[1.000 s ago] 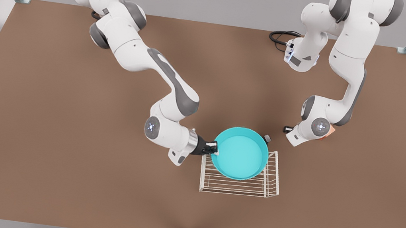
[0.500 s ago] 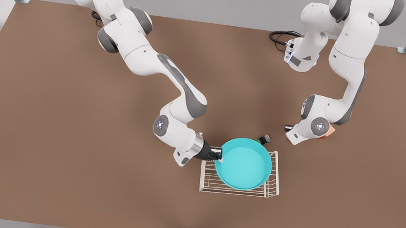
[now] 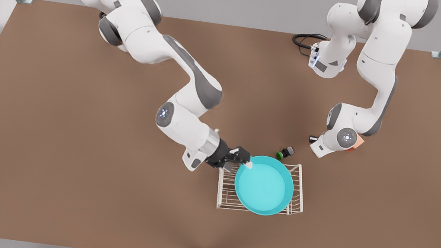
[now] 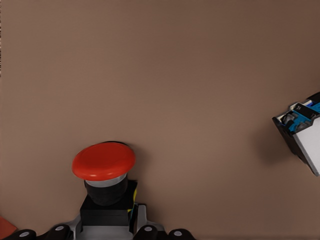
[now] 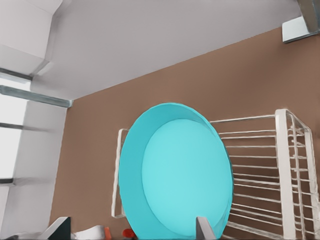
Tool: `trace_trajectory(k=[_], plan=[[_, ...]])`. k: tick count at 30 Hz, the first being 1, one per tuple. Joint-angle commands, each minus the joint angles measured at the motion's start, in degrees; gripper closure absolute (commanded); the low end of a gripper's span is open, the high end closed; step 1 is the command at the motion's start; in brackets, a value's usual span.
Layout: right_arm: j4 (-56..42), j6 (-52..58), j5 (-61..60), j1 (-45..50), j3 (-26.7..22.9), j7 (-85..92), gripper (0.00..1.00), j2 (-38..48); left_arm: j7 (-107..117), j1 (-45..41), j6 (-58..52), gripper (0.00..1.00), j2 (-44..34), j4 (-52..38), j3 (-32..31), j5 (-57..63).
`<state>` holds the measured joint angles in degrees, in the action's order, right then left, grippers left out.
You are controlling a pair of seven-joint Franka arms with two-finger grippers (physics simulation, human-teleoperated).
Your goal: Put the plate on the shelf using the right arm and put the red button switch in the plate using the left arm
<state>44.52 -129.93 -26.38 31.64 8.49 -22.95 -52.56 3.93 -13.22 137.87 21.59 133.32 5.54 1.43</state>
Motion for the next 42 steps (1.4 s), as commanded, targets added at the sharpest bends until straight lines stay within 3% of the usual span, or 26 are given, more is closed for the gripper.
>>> trace_trajectory(k=[1,4,5,6,9,11,13,16,20,22,25,31,36,40,41,42], plan=[[0.4,20.3,2.7,0.0,-4.7,-4.2,0.00,4.9,-0.5,0.0,-0.1,0.52,-0.1,0.0,0.0,-0.4],[5.5,47.0,19.4,-3.3,-7.9,-3.8,0.00,11.0,-0.5,0.1,-0.2,0.52,-0.3,-0.3,0.0,-0.4],[5.5,55.5,25.9,-9.0,-8.8,2.5,0.00,11.0,-0.5,0.2,-0.3,0.52,-0.6,-0.3,0.0,-0.4],[6.4,56.7,32.6,-12.6,-8.8,13.3,0.00,10.6,-0.5,0.2,-0.3,0.54,-0.9,-0.3,0.0,-0.4],[8.3,56.5,34.3,-20.0,-9.3,22.9,0.00,13.4,-0.3,0.2,-1.3,0.54,-2.1,-0.3,0.0,-0.4],[15.9,55.9,33.8,-21.5,-12.4,34.0,0.00,24.6,-0.4,0.3,-7.2,0.54,-4.5,-2.3,0.1,-0.4],[23.7,54.5,32.7,-22.3,-12.4,34.5,0.00,35.3,-0.2,0.3,-10.7,0.54,-5.8,-4.8,0.1,-0.4],[32.2,52.9,30.6,-22.9,-12.6,33.7,0.00,42.8,0.2,0.3,-28.4,0.54,-6.5,-18.5,0.1,-0.5],[33.1,52.9,30.2,-22.9,-12.6,33.6,0.00,42.5,8.1,-0.5,-41.7,0.54,-5.2,-34.8,-2.4,-2.0],[33.0,52.9,30.2,-22.9,-12.6,33.7,0.00,42.3,13.1,-2.5,-48.0,0.54,-0.2,-45.8,-3.9,-1.7],[33.0,53.0,30.2,-22.9,-12.6,33.7,0.00,42.2,19.7,-4.5,-47.4,0.54,7.8,-56.3,-6.5,-1.5],[33.0,53.0,30.2,-22.9,-12.6,33.8,0.00,42.1,26.6,-6.9,-37.9,0.54,11.2,-56.5,-9.0,-2.9],[33.0,53.0,30.2,-23.0,-12.6,33.8,0.00,42.1,33.3,-8.5,-29.9,0.54,17.3,-63.1,-10.6,-3.5],[33.0,53.0,30.1,-23.0,-12.6,33.8,0.00,42.1,33.4,-8.2,-28.8,0.54,19.5,-64.6,-10.6,-3.5],[33.0,53.0,30.1,-22.9,-12.6,33.8,0.00,42.1,33.3,-8.3,-28.8,0.51,19.5,-64.5,-10.6,-3.5],[33.0,53.0,30.0,-22.9,-12.6,33.8,0.00,42.0,33.2,-8.3,-28.9,0.00,19.5,-64.5,-10.6,-3.1]])
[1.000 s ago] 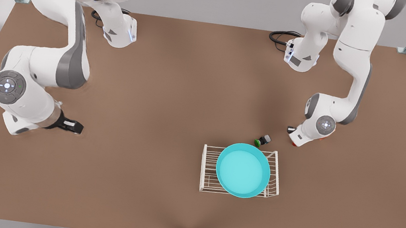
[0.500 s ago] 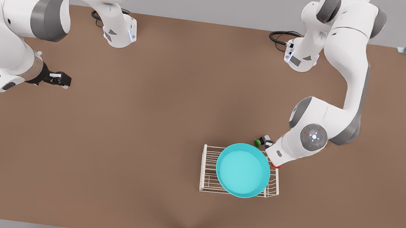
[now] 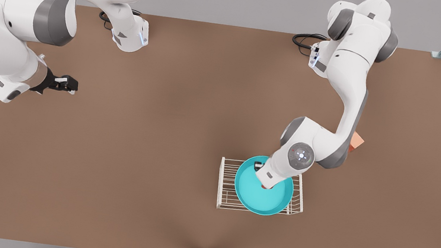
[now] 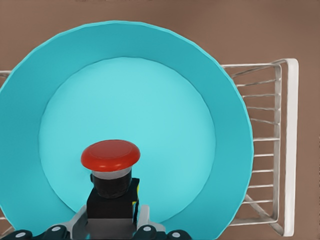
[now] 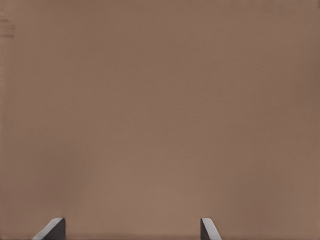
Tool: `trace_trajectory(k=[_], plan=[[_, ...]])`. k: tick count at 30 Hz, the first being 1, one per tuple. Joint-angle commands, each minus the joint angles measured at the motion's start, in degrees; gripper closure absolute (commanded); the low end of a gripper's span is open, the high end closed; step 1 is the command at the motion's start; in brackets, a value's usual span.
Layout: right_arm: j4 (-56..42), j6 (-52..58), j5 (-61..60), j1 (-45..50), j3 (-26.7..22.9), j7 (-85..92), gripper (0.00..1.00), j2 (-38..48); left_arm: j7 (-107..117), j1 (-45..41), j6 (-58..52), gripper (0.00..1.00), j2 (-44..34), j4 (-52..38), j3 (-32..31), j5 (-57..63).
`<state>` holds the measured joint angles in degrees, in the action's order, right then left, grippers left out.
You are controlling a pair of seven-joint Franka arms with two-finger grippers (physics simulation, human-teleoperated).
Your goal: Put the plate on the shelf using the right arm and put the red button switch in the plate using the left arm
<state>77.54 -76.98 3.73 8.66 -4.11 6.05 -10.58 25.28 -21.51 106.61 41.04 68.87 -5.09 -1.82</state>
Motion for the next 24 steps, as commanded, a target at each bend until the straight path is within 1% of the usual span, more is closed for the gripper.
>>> trace_trajectory(k=[1,3,4,6,8,9,10,11,12,13,14,16,18,21,24], plan=[[0.0,0.1,0.0,0.0,0.0,4.8,0.00,0.0,11.8,-0.1,1.9,0.00,-0.1,0.0,0.0,0.2],[0.0,0.1,0.0,0.0,0.0,4.8,0.00,0.0,11.8,-0.1,1.5,0.00,-0.4,0.0,0.0,0.1],[0.0,0.1,-0.1,0.0,0.0,4.8,0.00,0.0,11.7,0.1,-2.0,0.00,-1.3,-0.1,0.0,0.2],[-0.1,0.1,-0.5,0.0,0.0,4.9,0.00,0.0,11.4,1.4,-11.7,0.00,-6.6,-0.6,0.3,0.2],[-0.2,0.1,-0.5,0.0,0.0,4.9,0.00,0.2,11.4,2.8,-21.3,0.00,-13.4,-0.6,0.4,0.3],[-0.3,0.1,-0.6,0.0,0.0,4.9,0.00,0.2,11.5,3.0,-25.0,0.00,-16.2,-0.7,0.6,0.4],[-0.4,0.1,-0.6,0.0,-0.1,4.8,0.00,0.2,11.5,3.0,-28.3,0.00,-19.6,-0.6,2.4,0.3],[-0.5,0.2,-0.6,0.0,0.0,4.5,0.00,0.3,11.3,3.4,-30.4,0.00,-23.2,-0.2,2.5,2.3],[-0.5,0.4,-0.6,0.0,0.0,3.7,0.00,0.4,5.9,3.6,-32.1,0.00,-25.5,0.6,2.4,4.0],[-0.6,0.7,-0.6,0.0,0.1,3.3,0.00,0.5,-4.4,4.9,-33.8,0.00,-27.4,1.4,2.4,5.2],[-0.6,0.6,-0.5,0.0,0.0,3.5,0.00,0.4,-13.1,5.2,-34.0,0.00,-29.9,4.0,2.4,8.0],[-0.7,0.5,0.2,0.0,0.1,3.3,0.00,0.6,-17.5,5.7,-36.2,0.00,-29.8,3.7,2.4,8.6],[-0.6,0.6,0.1,0.0,0.1,3.4,0.00,0.5,-17.3,5.7,-36.4,0.00,-28.1,3.5,2.4,9.6],[-0.6,0.6,0.1,0.0,0.2,3.6,0.00,0.7,-17.1,5.8,-36.5,0.00,-27.8,3.5,2.4,10.3],[-0.5,0.6,-0.2,0.0,0.2,3.7,0.00,0.7,-16.9,5.2,-40.5,0.00,-27.8,3.5,2.2,10.0]])
